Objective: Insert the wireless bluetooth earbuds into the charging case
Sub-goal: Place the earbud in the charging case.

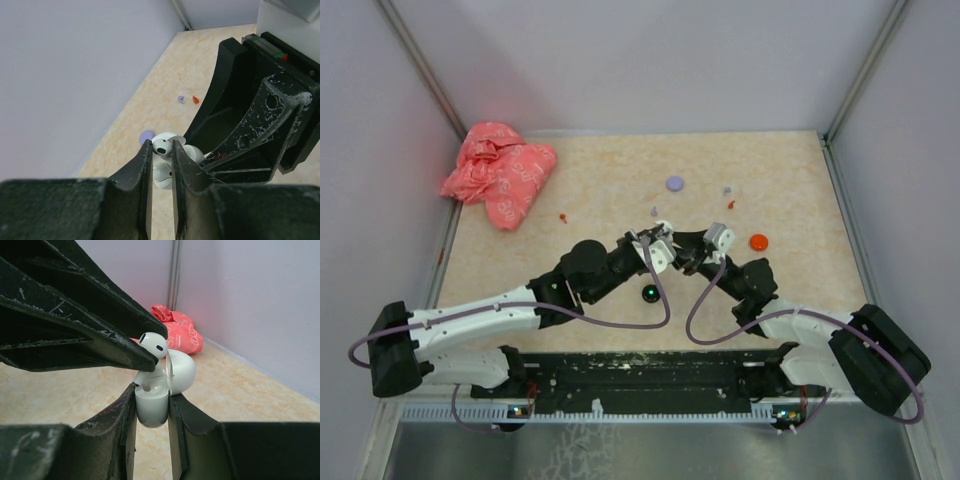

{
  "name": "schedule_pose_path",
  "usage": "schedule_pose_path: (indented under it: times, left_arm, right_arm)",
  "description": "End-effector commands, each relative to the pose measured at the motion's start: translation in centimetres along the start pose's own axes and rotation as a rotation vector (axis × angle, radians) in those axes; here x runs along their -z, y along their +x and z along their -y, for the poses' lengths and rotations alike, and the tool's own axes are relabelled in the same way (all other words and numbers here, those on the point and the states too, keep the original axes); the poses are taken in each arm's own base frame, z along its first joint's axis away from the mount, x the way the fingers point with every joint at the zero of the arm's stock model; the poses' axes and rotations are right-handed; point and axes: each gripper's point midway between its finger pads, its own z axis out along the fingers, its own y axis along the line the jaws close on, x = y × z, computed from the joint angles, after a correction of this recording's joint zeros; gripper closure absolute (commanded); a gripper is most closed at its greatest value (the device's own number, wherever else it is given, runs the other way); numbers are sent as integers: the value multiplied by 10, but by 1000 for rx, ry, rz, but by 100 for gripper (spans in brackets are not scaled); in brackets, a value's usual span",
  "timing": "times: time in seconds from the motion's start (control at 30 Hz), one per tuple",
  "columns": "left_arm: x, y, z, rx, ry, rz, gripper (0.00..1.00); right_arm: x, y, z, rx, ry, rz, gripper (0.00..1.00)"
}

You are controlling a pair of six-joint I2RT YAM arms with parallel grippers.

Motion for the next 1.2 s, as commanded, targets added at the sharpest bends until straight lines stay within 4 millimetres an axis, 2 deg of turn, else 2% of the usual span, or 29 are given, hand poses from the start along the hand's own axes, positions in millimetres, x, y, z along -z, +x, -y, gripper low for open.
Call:
schedule_pose_path:
  times: [0.0, 0.67, 0.97, 1.17]
  left_arm:
    - [1, -1, -8, -54, -45, -11, 80]
    - [-1, 15, 2, -170, -43, -94, 80]
    - [1, 16, 11, -236, -38, -124, 79]
    - [5, 11, 18, -223, -10, -106, 74]
  right_arm:
    - [-11, -36, -1, 21, -17, 111, 100]
    - [-11, -44, -2, 14, -21, 132, 100]
    - [-10, -44, 1, 13, -6, 133, 100]
    - [-11, -45, 2, 12, 0, 135, 100]
